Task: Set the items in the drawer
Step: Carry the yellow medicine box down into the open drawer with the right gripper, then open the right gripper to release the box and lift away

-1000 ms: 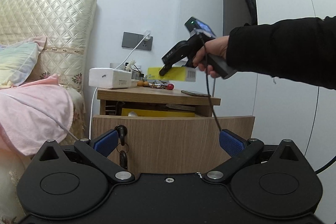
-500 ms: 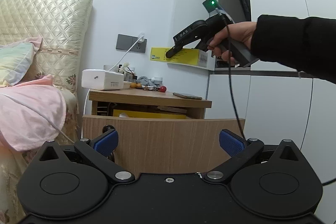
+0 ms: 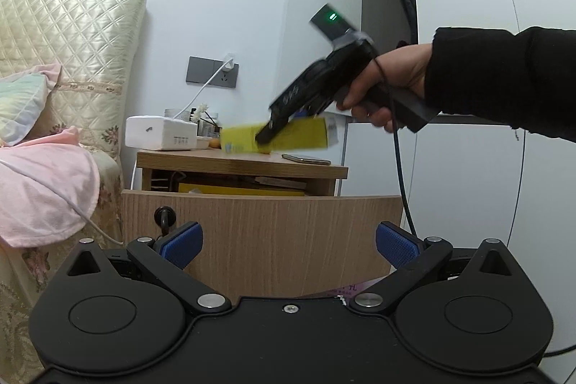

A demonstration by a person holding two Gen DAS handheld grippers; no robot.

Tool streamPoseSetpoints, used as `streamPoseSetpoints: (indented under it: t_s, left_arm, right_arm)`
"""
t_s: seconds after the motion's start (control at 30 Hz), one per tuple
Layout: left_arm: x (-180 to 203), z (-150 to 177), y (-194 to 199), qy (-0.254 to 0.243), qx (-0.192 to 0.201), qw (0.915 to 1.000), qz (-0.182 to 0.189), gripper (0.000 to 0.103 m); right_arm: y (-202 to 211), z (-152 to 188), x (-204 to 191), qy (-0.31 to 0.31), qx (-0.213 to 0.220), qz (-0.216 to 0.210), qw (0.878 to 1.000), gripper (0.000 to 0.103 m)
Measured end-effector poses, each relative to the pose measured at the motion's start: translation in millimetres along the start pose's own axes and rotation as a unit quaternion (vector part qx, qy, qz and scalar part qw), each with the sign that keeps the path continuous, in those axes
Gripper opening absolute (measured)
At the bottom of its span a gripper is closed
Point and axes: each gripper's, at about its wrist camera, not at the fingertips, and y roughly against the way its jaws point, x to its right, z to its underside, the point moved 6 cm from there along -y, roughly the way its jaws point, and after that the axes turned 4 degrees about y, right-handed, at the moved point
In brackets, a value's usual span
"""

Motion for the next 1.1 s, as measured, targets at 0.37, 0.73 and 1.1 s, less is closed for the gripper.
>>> streamPoseSetpoints:
  t_s: [0.37, 0.73, 1.1]
  left_arm:
    - [-8, 7, -6, -0.002, -0.007, 0.9997, -0.025, 0.102]
    - [-10, 13, -8, 0.005, -0.015, 0.9996, -0.024, 0.102]
    - [-9, 14, -9, 0.004, -0.017, 0.9995, -0.025, 0.102]
  right_arm:
    - [-50, 21, -16, 0.053, -0.064, -0.034, 0.996, 0.058]
    - [-86, 36, -11, 0.058, -0.093, -0.038, 0.993, 0.057]
    - [-101, 48, -3, 0.049, -0.108, -0.045, 0.992, 0.058]
